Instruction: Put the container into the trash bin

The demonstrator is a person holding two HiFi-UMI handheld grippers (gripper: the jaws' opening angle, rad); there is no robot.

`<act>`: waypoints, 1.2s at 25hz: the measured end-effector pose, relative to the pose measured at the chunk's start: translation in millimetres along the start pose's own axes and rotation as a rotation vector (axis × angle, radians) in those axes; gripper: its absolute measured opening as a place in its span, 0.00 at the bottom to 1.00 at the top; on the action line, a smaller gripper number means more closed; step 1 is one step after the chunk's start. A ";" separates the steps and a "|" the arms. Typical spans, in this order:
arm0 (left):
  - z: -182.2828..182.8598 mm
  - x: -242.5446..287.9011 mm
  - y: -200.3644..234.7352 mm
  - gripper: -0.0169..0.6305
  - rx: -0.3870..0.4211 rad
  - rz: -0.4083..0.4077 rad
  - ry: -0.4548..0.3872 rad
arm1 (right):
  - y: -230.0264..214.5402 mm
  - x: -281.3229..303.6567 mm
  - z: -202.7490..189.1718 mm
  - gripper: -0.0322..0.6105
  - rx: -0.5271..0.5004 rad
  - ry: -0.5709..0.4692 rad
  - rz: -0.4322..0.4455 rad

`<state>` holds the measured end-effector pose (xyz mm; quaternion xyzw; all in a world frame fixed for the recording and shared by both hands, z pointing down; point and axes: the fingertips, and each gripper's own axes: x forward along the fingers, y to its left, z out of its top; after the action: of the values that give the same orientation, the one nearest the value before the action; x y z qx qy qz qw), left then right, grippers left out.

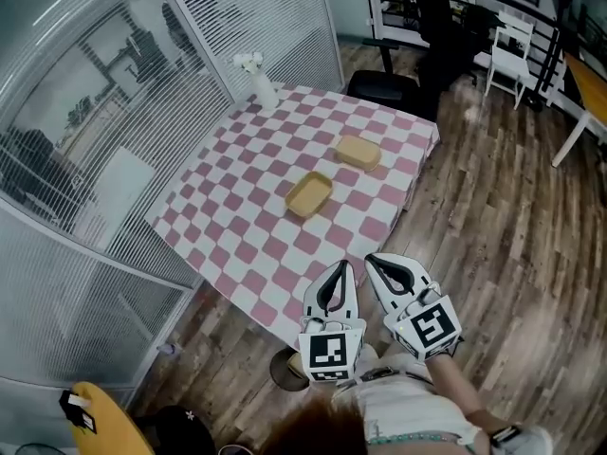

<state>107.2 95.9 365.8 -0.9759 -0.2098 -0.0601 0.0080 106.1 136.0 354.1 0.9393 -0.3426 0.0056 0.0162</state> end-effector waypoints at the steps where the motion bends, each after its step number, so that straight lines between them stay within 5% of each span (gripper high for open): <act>1: -0.5 0.8 5.0 0.03 -0.001 0.000 0.002 | 1.3 5.2 -0.1 0.04 -0.002 0.002 0.001; 16: -9.9 -8.7 66.5 0.03 -0.017 0.026 0.012 | 45.3 75.4 -9.1 0.04 -0.028 0.040 0.088; 30: -12.4 39.2 123.2 0.03 -0.071 0.238 0.035 | 31.2 155.5 -11.0 0.04 -0.043 0.046 0.324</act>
<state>191.8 -0.9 384.0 -0.9924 -0.0900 -0.0829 -0.0156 205.0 12.4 369.2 0.8708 -0.4892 0.0220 0.0431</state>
